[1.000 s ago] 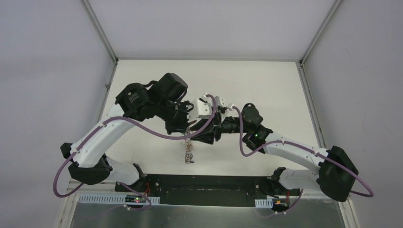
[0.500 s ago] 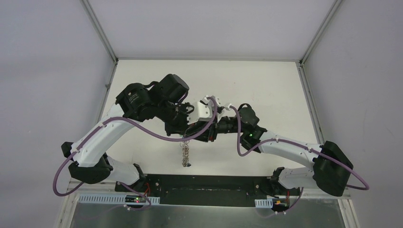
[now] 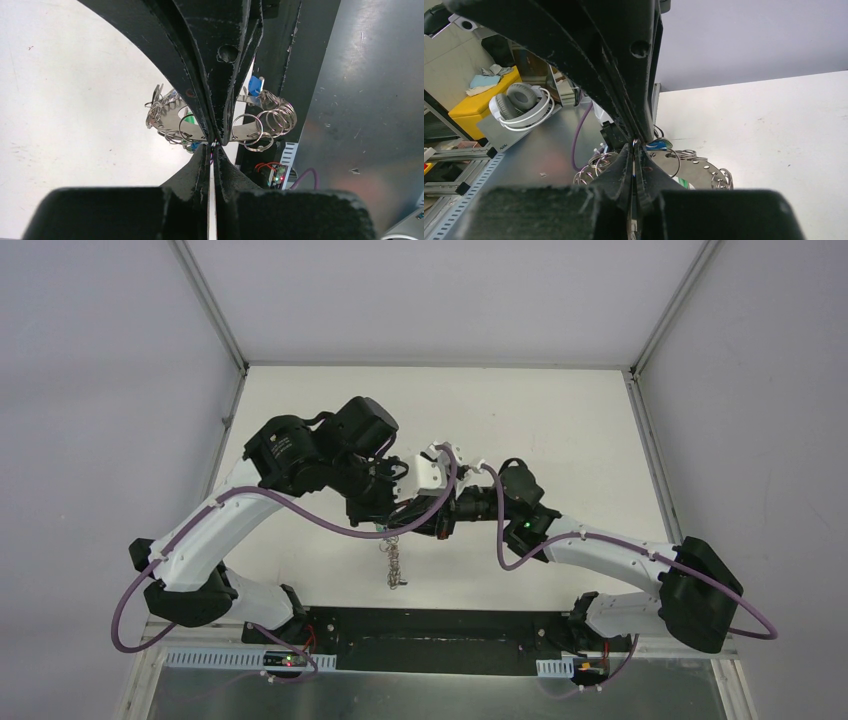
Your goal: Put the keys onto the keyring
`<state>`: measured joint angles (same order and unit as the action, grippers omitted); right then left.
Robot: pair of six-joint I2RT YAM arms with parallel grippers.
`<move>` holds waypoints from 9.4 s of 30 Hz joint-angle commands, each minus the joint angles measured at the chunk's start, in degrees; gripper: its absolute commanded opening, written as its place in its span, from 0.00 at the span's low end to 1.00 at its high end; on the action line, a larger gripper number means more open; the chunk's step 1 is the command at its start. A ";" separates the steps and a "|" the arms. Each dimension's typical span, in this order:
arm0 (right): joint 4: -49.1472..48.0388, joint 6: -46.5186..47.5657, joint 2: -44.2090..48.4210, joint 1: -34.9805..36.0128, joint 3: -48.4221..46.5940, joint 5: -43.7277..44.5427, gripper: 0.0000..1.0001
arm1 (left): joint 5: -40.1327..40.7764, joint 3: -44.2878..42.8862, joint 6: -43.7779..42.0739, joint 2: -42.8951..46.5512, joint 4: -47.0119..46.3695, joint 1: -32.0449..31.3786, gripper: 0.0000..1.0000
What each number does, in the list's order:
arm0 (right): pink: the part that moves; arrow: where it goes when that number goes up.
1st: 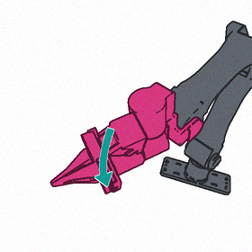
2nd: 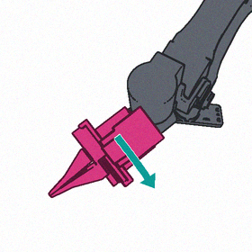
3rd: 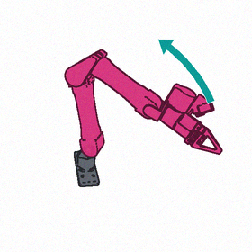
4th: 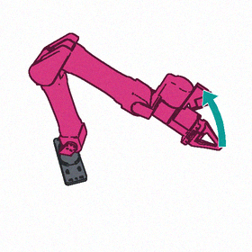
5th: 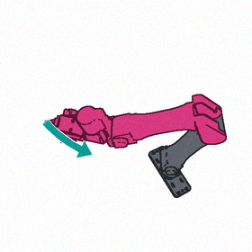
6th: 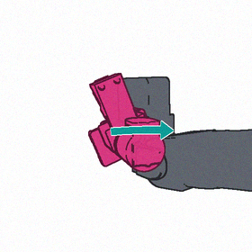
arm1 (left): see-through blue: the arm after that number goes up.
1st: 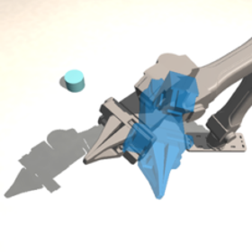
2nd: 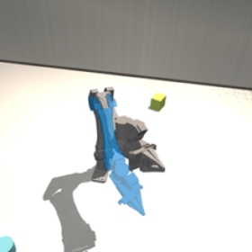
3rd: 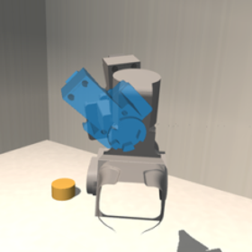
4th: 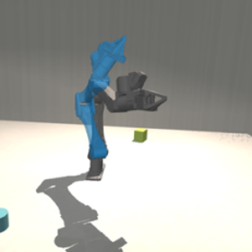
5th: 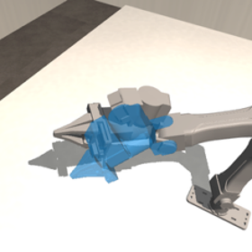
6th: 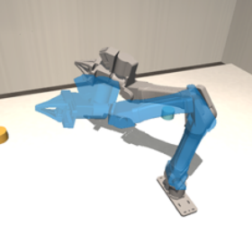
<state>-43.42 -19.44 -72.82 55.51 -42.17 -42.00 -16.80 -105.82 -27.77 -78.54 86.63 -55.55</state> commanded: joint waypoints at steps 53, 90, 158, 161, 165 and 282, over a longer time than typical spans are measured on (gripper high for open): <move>3.87 7.19 8.50 0.57 1.11 -4.23 0.00 | -6.08 50.65 17.74 40.93 -57.28 -0.48 0.28; 3.87 7.16 8.66 0.49 0.95 -2.94 0.00 | -9.38 48.28 12.63 39.27 -47.78 -0.44 0.00; 8.96 9.29 14.05 0.35 3.64 6.71 0.70 | -2.45 35.43 9.36 31.19 -35.76 -0.48 0.00; 9.14 9.23 14.78 0.24 4.16 8.71 0.73 | -1.29 29.67 7.03 26.84 -28.89 -0.45 0.00; 10.10 9.18 14.19 0.13 3.58 8.90 0.74 | -0.65 21.89 4.02 20.86 -21.13 -0.49 0.00; 2.02 6.03 4.91 -0.39 -0.75 -0.91 0.00 | 6.36 7.21 7.74 8.02 -11.81 -2.01 0.43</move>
<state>-38.52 -15.20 -71.16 55.31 -41.56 -42.26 -13.43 -102.69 -22.76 -76.73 83.11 -57.06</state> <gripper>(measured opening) 0.007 0.383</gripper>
